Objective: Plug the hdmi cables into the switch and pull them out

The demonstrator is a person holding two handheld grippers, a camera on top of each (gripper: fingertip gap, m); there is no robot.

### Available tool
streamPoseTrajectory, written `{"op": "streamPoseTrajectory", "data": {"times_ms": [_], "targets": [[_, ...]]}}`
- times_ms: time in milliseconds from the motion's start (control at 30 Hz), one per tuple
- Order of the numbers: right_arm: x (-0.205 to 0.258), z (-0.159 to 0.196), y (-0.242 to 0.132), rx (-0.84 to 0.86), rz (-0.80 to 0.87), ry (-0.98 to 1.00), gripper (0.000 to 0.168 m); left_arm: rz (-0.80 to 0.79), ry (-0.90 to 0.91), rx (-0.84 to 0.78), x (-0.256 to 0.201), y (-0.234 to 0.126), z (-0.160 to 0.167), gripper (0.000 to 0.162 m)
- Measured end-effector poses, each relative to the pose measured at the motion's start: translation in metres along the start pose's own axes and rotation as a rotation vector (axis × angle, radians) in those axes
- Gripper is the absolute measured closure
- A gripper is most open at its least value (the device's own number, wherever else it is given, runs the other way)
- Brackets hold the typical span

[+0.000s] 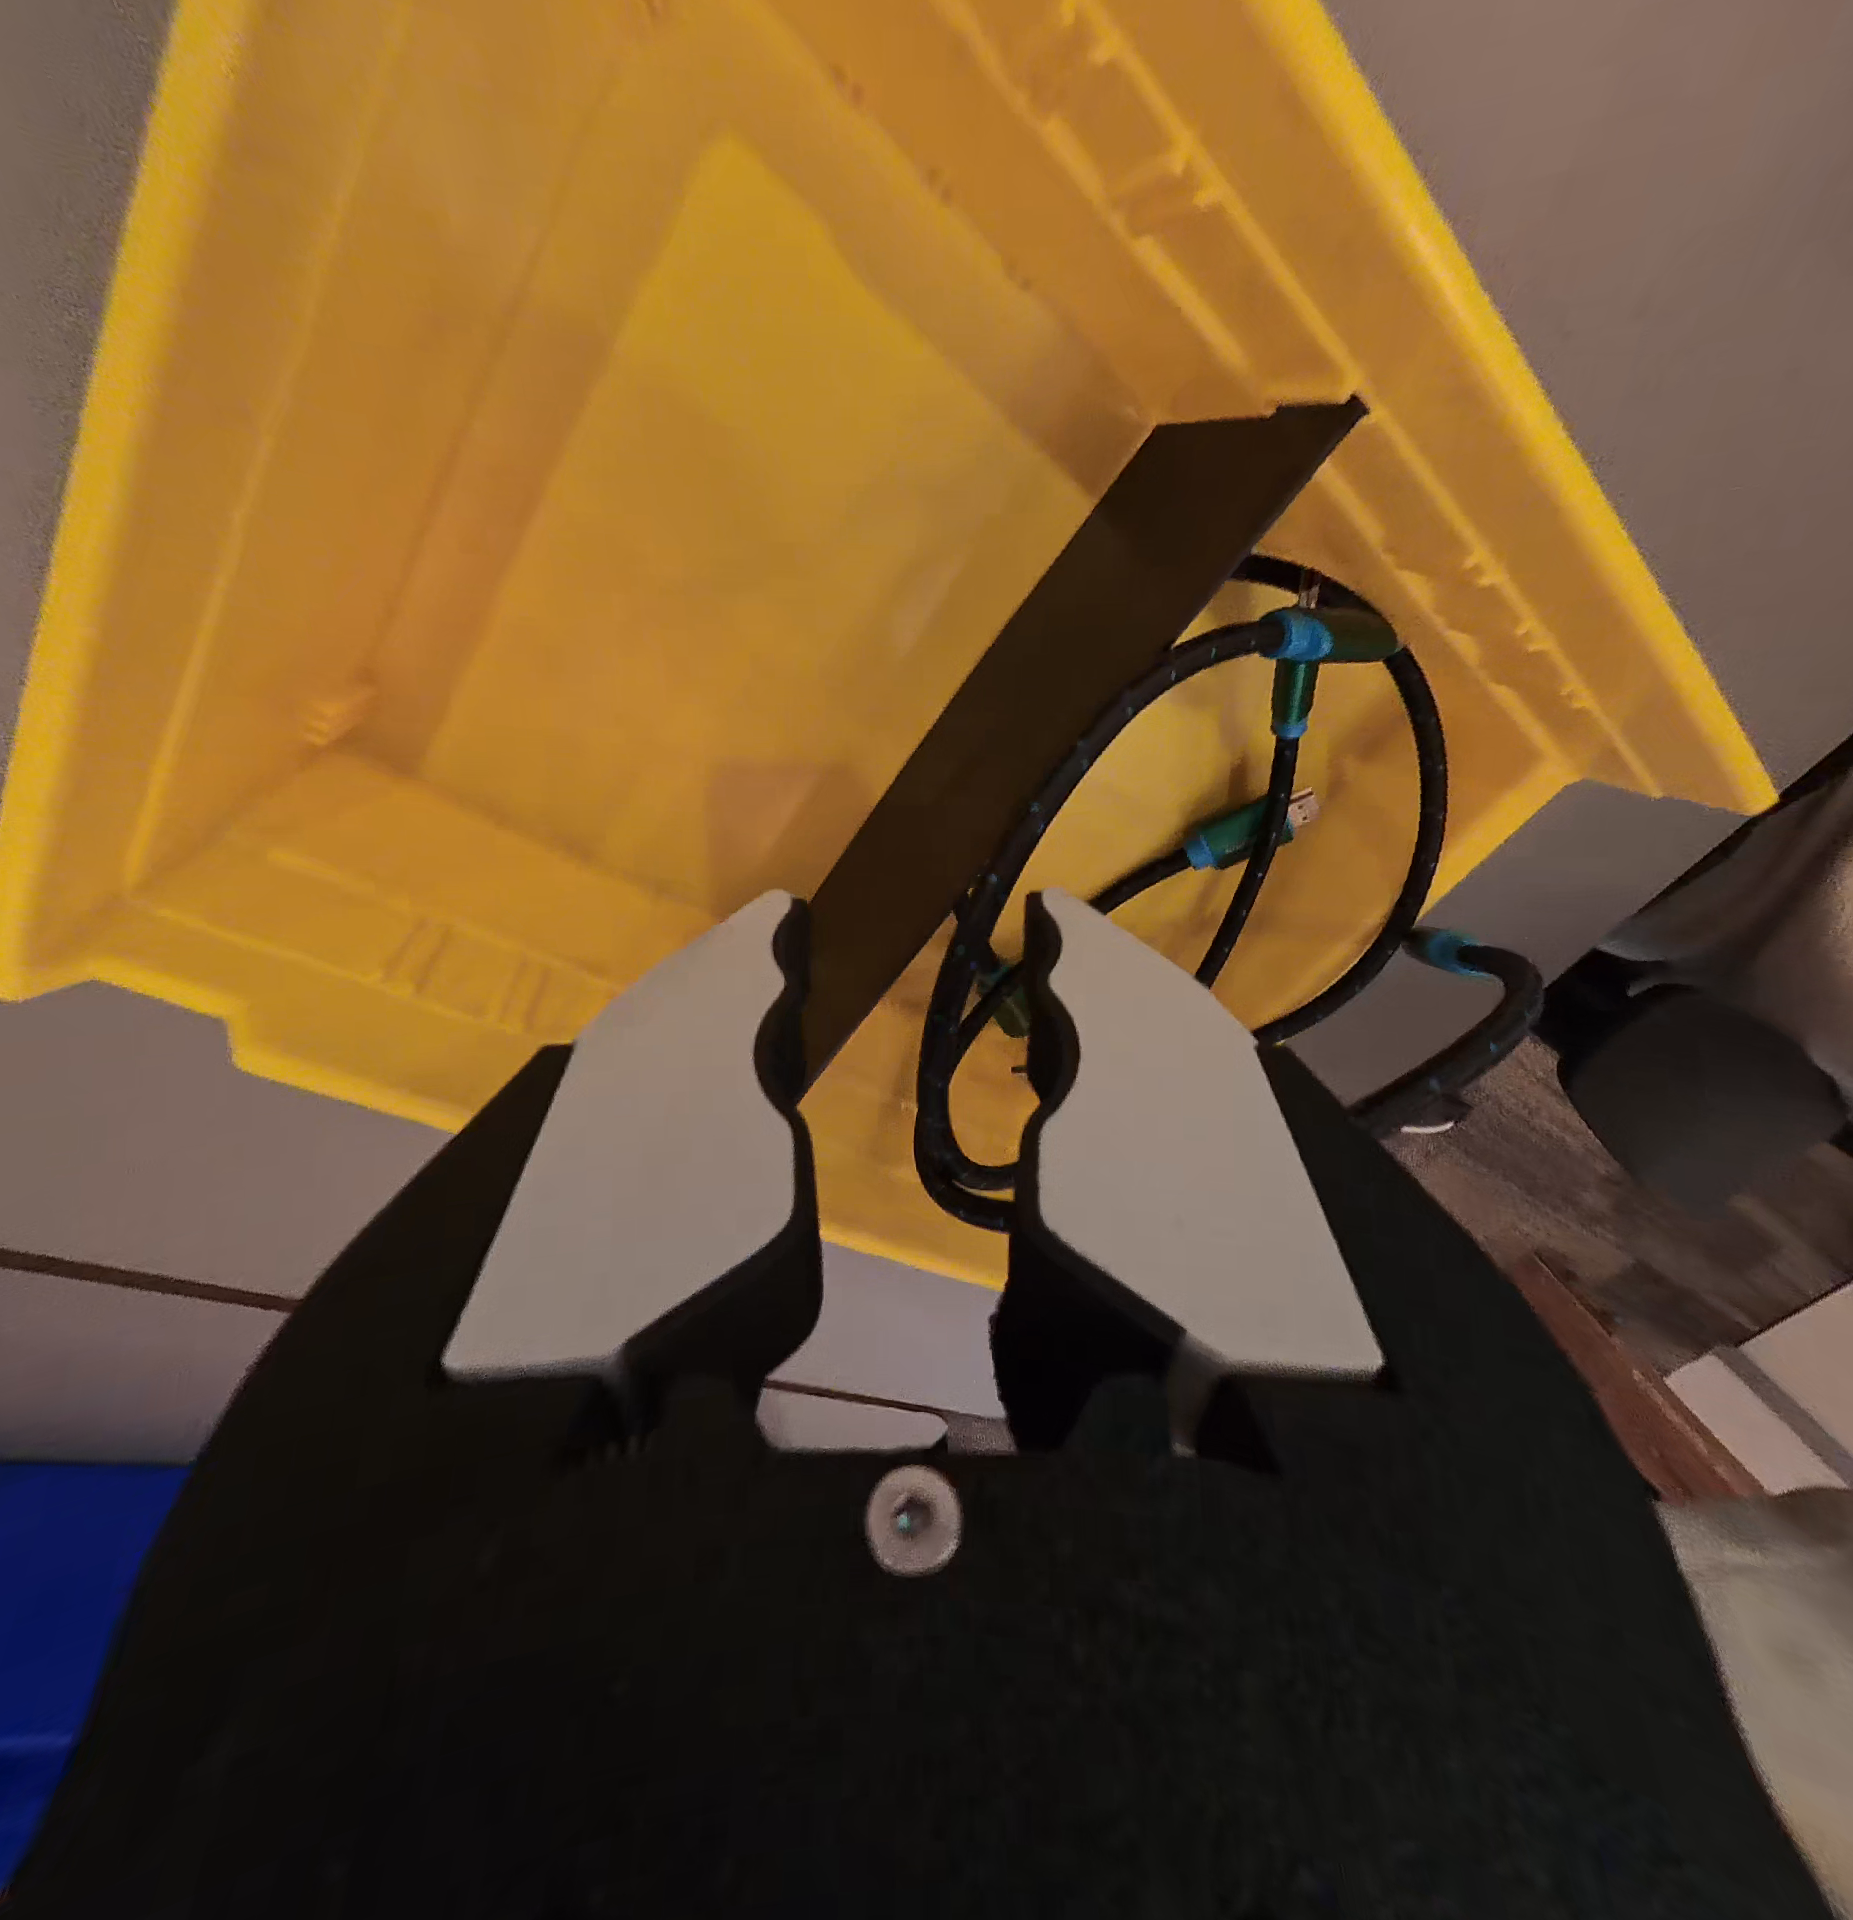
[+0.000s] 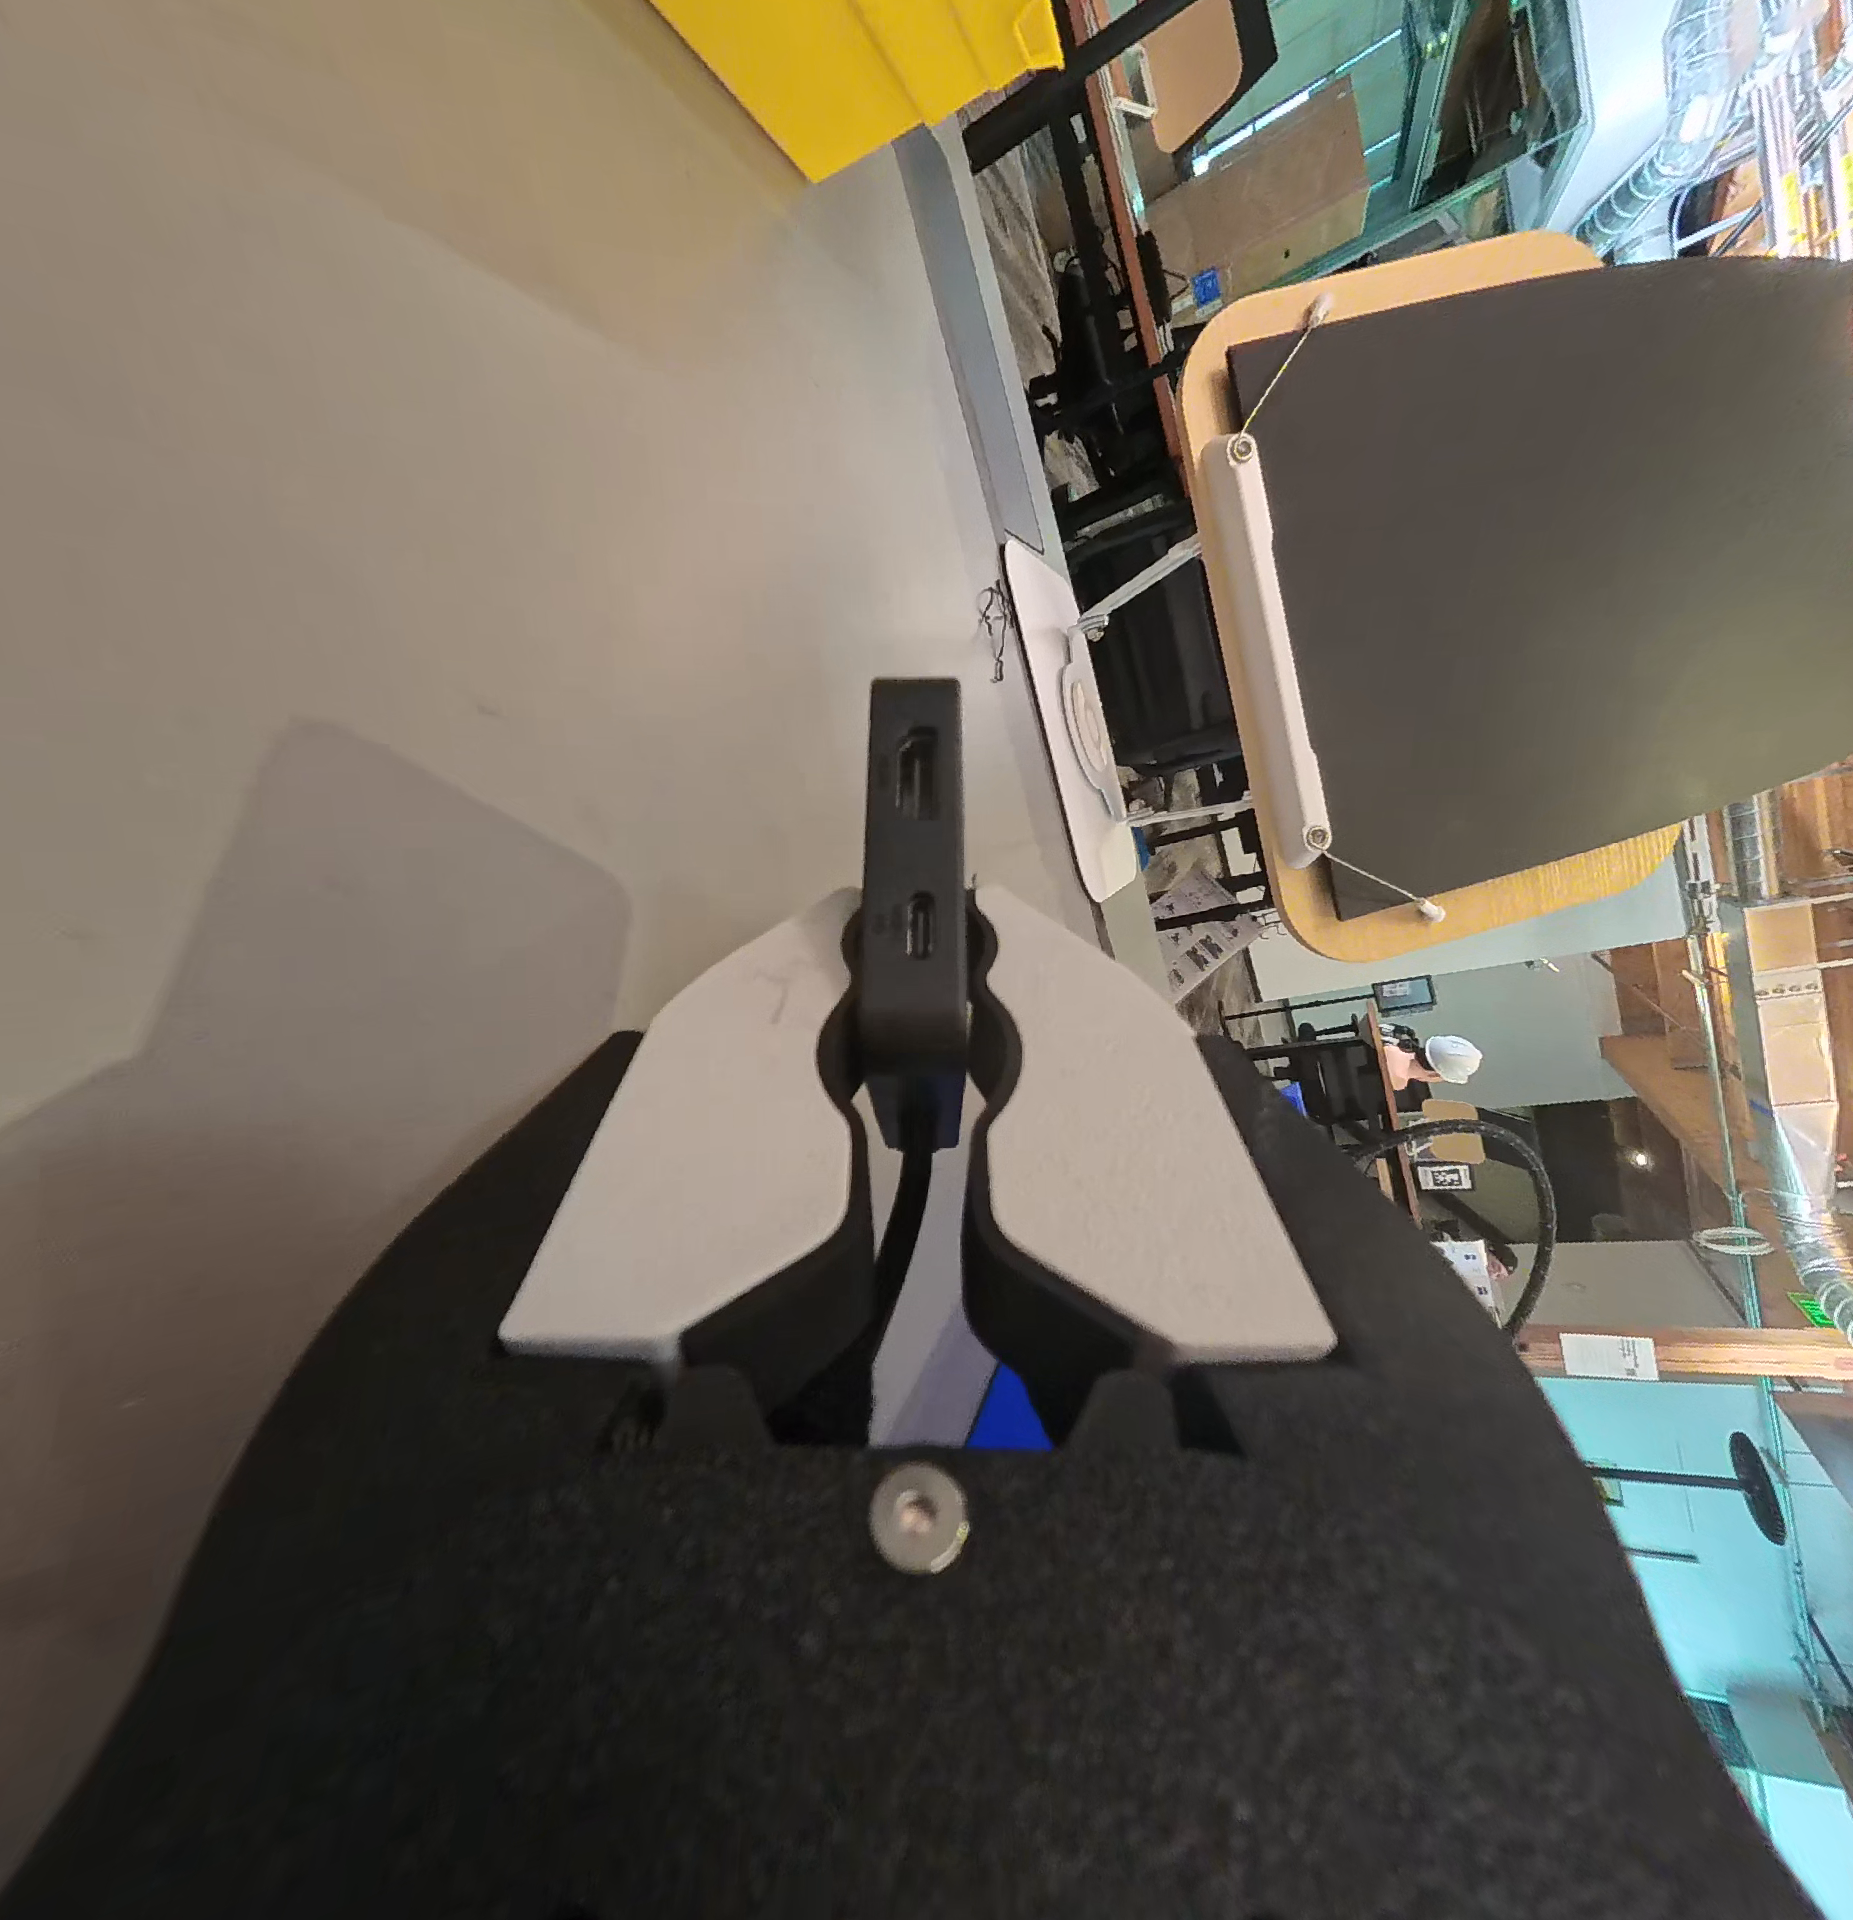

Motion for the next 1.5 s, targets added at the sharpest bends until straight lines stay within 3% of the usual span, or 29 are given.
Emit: {"op": "streamPoseTrajectory", "data": {"times_ms": [200, 300, 600, 800, 933, 1067, 1167, 1300, 1500], "targets": [[-0.001, -0.003, -0.002, 0.001, 0.009, -0.018, 0.154, 0.156, 0.062, 0.02, -0.022, 0.016, 0.006, 0.153], [-0.001, -0.005, -0.003, -0.001, 0.011, -0.022, 0.154, 0.075, 0.1, -0.035, -0.022, 0.003, 0.006, 0.156], [-0.001, -0.014, -0.007, -0.02, 0.021, -0.049, 0.154, -0.107, 0.116, -0.704, -0.019, -0.108, 0.003, 0.156], [0.0, -0.016, -0.007, -0.026, 0.021, -0.055, 0.155, -0.234, 0.032, -1.094, -0.019, -0.137, 0.005, 0.156], [-0.002, -0.017, -0.008, -0.03, 0.027, -0.051, 0.154, -0.199, 0.011, -1.364, -0.053, -0.175, 0.014, 0.156], [-0.003, -0.014, -0.008, -0.028, 0.034, -0.046, 0.154, -0.17, -0.016, -1.511, -0.111, -0.199, 0.02, 0.156], [-0.005, -0.012, -0.008, -0.03, 0.045, -0.042, 0.155, -0.035, -0.157, -1.613, -0.161, -0.179, 0.02, 0.156], [-0.01, -0.007, -0.009, -0.03, 0.061, -0.017, 0.154, 0.207, -0.355, -1.646, -0.224, -0.094, 0.01, 0.156], [-0.022, 0.005, -0.013, -0.018, 0.102, 0.015, 0.155, 0.176, -0.647, -1.443, -0.259, 0.046, 0.014, 0.156]]}}
Point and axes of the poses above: each gripper's, where its closed fingertips meet, y out along the fingers, z out of its underside, x = y × z across the jaws, the point moved 7 cm from there along -y, back along the fingers, and after that the axes turned 9 degrees about -x, right-handed, at the moved point
